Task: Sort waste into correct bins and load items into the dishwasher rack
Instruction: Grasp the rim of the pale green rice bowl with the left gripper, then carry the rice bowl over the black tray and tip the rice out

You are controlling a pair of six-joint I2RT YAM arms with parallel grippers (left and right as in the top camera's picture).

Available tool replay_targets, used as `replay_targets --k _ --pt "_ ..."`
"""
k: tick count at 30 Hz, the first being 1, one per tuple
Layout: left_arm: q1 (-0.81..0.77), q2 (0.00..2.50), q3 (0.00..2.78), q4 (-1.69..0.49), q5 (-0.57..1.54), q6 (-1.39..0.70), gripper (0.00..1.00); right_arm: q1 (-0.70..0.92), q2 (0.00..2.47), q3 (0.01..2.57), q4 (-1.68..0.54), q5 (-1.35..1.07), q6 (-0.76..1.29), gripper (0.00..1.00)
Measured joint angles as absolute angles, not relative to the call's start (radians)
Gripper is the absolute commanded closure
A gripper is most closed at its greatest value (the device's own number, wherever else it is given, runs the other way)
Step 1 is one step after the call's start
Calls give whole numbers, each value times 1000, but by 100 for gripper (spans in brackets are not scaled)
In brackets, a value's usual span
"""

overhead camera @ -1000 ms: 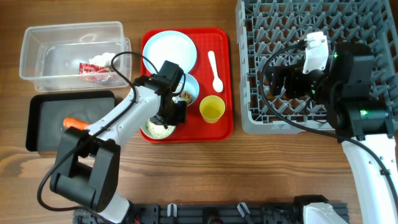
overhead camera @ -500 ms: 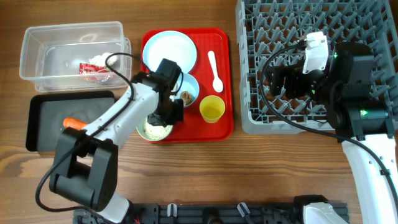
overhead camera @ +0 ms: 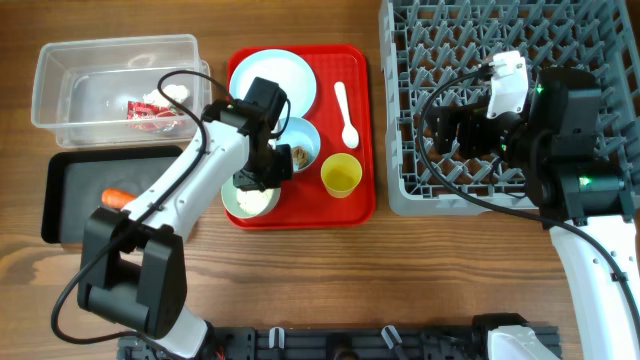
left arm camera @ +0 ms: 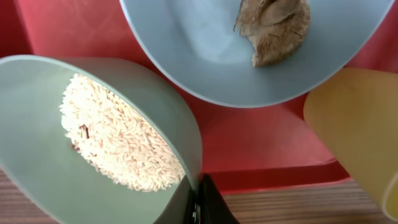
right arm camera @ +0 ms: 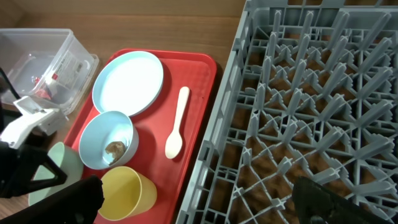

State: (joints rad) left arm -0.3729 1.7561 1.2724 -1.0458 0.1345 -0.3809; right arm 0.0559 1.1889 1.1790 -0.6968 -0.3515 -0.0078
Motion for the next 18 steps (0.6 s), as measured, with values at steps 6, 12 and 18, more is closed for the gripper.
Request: replay_targets --k 6,12,18 --pt "-371 1756 1394 -1157 127 -380 96 56 1189 1179 -698 -351 -8 0" --pt "-317 1756 1505 -1252 128 -369 96 56 1189 1179 -700 -352 -8 0" --pt "-202 1756 1510 -1318 157 -310 96 56 1189 1179 -700 -351 -8 0"
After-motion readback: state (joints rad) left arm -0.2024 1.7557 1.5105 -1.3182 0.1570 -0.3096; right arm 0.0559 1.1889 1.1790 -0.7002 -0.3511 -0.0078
